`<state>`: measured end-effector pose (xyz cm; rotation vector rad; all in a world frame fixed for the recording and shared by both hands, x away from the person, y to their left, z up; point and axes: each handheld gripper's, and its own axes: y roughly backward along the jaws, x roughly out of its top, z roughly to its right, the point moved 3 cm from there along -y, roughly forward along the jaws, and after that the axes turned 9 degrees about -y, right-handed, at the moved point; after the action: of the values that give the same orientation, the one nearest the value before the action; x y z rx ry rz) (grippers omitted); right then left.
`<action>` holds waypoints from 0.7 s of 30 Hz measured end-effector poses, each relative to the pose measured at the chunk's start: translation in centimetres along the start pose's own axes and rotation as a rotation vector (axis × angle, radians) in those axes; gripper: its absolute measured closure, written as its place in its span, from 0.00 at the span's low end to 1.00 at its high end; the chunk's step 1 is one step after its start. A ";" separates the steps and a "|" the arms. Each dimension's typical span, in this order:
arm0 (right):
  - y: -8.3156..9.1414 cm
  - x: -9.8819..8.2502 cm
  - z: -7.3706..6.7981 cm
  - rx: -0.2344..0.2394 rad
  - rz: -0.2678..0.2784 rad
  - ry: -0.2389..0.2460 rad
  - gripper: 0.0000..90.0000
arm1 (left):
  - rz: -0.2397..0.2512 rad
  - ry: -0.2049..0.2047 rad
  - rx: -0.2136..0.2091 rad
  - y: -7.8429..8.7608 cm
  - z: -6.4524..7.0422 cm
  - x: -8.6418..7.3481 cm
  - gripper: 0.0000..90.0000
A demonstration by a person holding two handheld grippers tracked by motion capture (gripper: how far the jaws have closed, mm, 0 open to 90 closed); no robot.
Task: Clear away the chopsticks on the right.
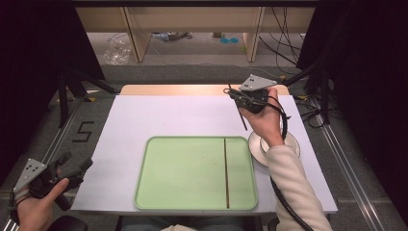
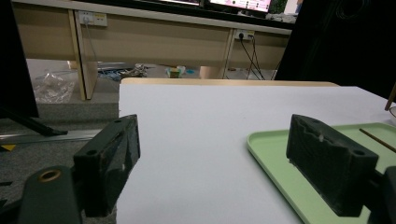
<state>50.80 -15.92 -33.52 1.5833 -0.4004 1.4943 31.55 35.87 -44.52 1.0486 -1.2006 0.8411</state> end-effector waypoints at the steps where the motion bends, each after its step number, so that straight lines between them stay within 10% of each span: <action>1: 0.1 0.1 0.1 0.007 0.004 -0.024 0.97 | -0.001 -0.002 0.000 0.0 0.0 0.0 0.19; 9: 0.6 0.3 0.6 0.034 0.048 -0.244 0.97 | -0.001 -0.006 -0.003 0.0 0.0 0.0 0.19; 21: 0.1 -0.7 0.3 0.023 -0.192 -0.508 0.97 | -0.003 -0.002 -0.001 0.0 0.0 0.0 0.19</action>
<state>50.74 -16.45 -34.04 1.9563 -0.4986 0.9453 31.55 35.88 -44.53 1.0503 -1.2014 0.8370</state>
